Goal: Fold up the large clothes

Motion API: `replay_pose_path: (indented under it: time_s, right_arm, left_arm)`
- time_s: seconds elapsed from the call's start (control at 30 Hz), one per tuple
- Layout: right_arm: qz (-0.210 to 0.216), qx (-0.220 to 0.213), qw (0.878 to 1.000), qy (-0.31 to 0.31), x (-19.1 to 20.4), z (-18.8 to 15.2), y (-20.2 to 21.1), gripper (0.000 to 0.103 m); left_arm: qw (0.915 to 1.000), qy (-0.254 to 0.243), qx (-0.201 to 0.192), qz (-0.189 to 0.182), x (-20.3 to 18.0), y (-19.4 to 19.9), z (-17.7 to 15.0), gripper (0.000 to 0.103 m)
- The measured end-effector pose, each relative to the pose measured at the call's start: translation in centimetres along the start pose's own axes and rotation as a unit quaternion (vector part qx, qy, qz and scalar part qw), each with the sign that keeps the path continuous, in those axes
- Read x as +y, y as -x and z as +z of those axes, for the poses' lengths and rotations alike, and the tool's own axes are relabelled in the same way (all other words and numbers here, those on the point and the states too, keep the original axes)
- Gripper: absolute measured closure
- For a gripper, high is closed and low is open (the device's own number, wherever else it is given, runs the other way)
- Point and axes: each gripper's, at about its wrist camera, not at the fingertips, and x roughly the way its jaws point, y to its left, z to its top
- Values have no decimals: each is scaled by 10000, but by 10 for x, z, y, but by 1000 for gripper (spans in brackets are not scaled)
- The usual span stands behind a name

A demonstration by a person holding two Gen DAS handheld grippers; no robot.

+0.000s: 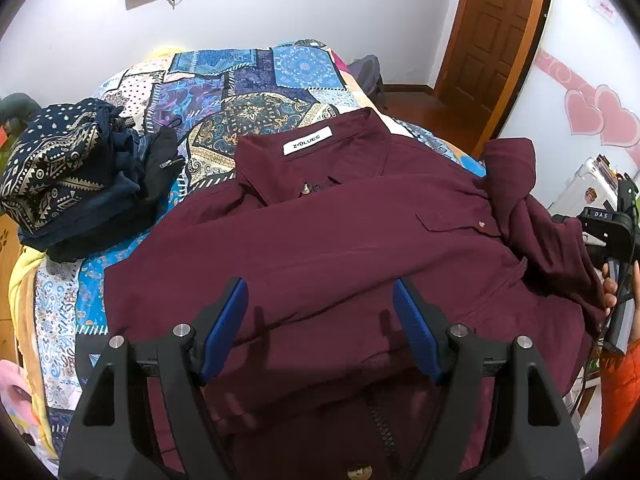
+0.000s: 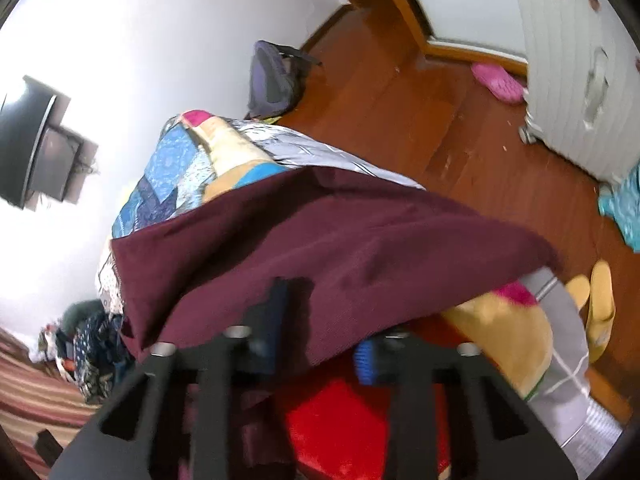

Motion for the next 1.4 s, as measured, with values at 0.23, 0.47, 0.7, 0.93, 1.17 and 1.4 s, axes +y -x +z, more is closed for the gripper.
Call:
replay_pose_path:
  time_s: [0.23,0.47,0.7,0.93,1.17,1.4]
  right_arm:
    - [476,-572,9945,739,48,-3,50,94]
    - [1177,-974,9664,2069,146,-27,107,95]
    - [1713,-416,9286,3266,232,-88,89,95]
    - [1392,1083,9063,3840,255,-152,-12,94]
    - [682,1383,8782,4527,245,-195,-37,89]
    - [1017,1085,8747,4612,240,-177,7,64]
  left_arm:
    - [9998,51,-184,-67,7,12,-3,29]
    - [9987,105,-485,-130,16,34,-7,29]
    - [9969,217,-759,-47,35,60,-17,29]
    - [9956,488,-778,202,66,72,-36,29]
    - [9950,721,-646,241,78,70,-45,29]
    - [9961,422,-734,228,56,71,-31,29]
